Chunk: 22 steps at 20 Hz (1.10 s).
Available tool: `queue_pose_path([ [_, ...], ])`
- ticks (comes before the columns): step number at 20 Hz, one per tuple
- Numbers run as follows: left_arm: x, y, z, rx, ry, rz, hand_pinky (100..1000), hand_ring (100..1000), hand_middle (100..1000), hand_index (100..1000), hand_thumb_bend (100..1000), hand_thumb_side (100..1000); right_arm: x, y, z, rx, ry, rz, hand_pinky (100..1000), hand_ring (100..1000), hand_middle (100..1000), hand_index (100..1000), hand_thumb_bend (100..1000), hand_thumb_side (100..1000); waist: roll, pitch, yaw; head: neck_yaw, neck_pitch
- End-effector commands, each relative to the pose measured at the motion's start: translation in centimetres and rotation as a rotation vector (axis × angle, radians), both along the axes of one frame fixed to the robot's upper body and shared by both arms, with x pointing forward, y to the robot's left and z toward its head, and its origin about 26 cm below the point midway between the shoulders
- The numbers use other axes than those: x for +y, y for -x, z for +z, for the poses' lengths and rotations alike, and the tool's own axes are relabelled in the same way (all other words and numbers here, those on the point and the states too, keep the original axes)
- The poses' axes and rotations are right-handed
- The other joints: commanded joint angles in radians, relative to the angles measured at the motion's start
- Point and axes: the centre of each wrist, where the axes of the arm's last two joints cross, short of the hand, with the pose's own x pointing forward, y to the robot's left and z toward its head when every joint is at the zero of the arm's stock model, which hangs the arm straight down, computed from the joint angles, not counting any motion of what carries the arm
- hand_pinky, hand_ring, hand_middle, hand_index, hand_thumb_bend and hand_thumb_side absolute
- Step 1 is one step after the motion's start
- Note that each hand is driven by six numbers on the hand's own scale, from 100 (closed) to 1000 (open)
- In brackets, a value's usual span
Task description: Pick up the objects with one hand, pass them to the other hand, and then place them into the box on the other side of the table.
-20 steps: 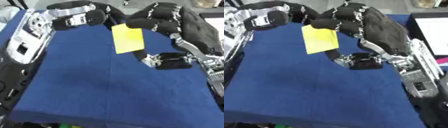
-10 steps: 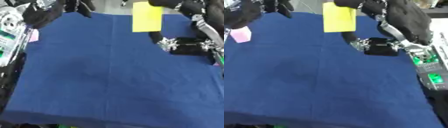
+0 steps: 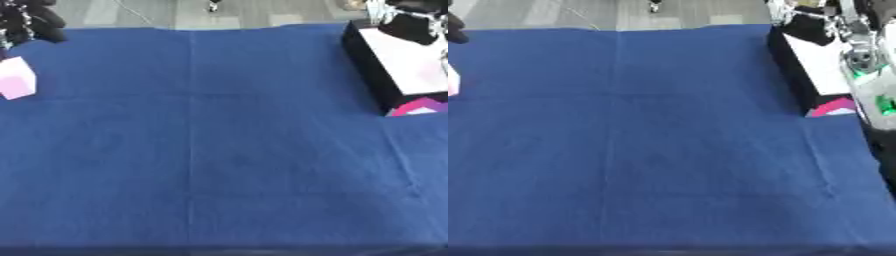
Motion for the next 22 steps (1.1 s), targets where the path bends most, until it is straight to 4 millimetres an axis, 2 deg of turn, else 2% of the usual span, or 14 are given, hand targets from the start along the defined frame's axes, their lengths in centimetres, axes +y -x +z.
queue_pose_path([
  [1,0.6,0.7,0.7,-0.039,0.006,0.026,774,630,611,829,312,979,-4.4,-1.5,0.2,0.029,-0.048,-0.179,724,688,498,951,100,100,0.0,-0.016,0.004,-0.041,0.004],
  [6,0.9,1.3,-0.2,-0.027,0.022,0.053,773,627,606,824,301,975,-9.9,-3.8,-3.2,0.185,-0.156,-0.422,754,716,529,982,100,100,0.002,-0.016,0.013,-0.076,0.004],
  [7,1.0,1.4,-0.3,-0.025,0.023,0.054,773,627,606,824,295,972,-10.8,-4.0,-4.0,0.222,-0.176,-0.461,779,748,583,1000,100,100,0.003,-0.015,0.015,-0.079,0.004],
  [9,1.1,1.6,-0.5,-0.024,0.023,0.057,774,628,606,824,289,967,-12.2,-4.2,-5.5,0.302,-0.191,-0.513,791,767,620,1000,100,114,0.004,-0.014,0.019,-0.083,0.004],
  [10,1.1,1.6,-0.5,-0.024,0.024,0.06,774,628,606,823,286,965,-12.7,-4.2,-6.2,0.343,-0.192,-0.529,796,774,637,1000,100,147,0.004,-0.014,0.02,-0.084,0.004],
  [11,1.2,1.7,-0.6,-0.023,0.025,0.064,774,628,606,823,282,962,-13.2,-4.2,-6.9,0.381,-0.192,-0.541,810,796,714,1000,100,247,0.003,-0.013,0.021,-0.083,0.004],
  [12,1.2,1.7,-0.7,-0.023,0.028,0.068,774,628,606,823,282,961,-13.6,-4.1,-7.4,0.415,-0.193,-0.55,812,799,723,1000,100,263,0.003,-0.013,0.021,-0.083,0.004],
  [15,1.4,1.9,-0.8,-0.019,0.035,0.086,773,628,606,823,276,956,-14.5,-3.7,-8.5,0.475,-0.195,-0.565,868,866,889,1000,100,538,0.003,-0.013,0.022,-0.079,0.004],
  [18,1.6,2.0,-1.0,-0.017,0.04,0.104,774,628,605,822,273,954,-15.0,-3.2,-8.5,0.477,-0.197,-0.575,895,898,965,1000,100,650,0.002,-0.013,0.023,-0.075,0.004],
  [22,2.0,2.1,-1.1,-0.019,0.036,0.131,774,630,609,823,272,950,-15.0,-2.5,-7.5,0.429,-0.17,-0.563,901,912,1000,1000,100,668,0.001,-0.013,0.022,-0.069,0.004],
])
